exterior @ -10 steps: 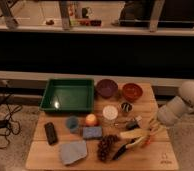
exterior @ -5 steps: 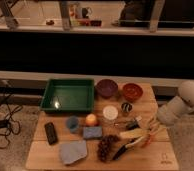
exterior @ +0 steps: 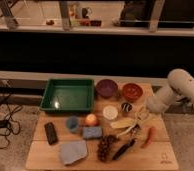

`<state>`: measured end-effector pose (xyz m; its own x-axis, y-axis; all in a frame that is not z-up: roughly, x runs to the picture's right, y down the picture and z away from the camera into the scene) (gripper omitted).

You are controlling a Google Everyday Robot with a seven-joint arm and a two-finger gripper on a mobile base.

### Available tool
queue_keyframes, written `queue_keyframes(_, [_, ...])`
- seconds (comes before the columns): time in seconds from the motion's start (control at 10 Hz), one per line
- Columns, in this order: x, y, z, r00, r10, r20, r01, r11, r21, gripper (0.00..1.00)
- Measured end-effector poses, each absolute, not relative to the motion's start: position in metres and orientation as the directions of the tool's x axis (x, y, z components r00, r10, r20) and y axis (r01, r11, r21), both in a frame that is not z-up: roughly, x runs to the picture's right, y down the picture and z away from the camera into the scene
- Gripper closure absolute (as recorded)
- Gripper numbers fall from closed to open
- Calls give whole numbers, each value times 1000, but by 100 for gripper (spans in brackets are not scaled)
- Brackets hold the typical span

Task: Place banana in tray

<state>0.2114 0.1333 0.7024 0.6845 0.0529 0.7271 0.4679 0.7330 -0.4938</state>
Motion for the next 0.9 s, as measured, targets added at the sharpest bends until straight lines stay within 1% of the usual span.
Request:
queue_keyframes(0.2, [168,107,707,651,17,759,505,737,-449,97])
queue_keyframes(0.4, [134,96,710,617,-2,787,533,738,-415,97])
queue_keyframes(0.9, [139,98,709,621,2,784,530,736,-422,97])
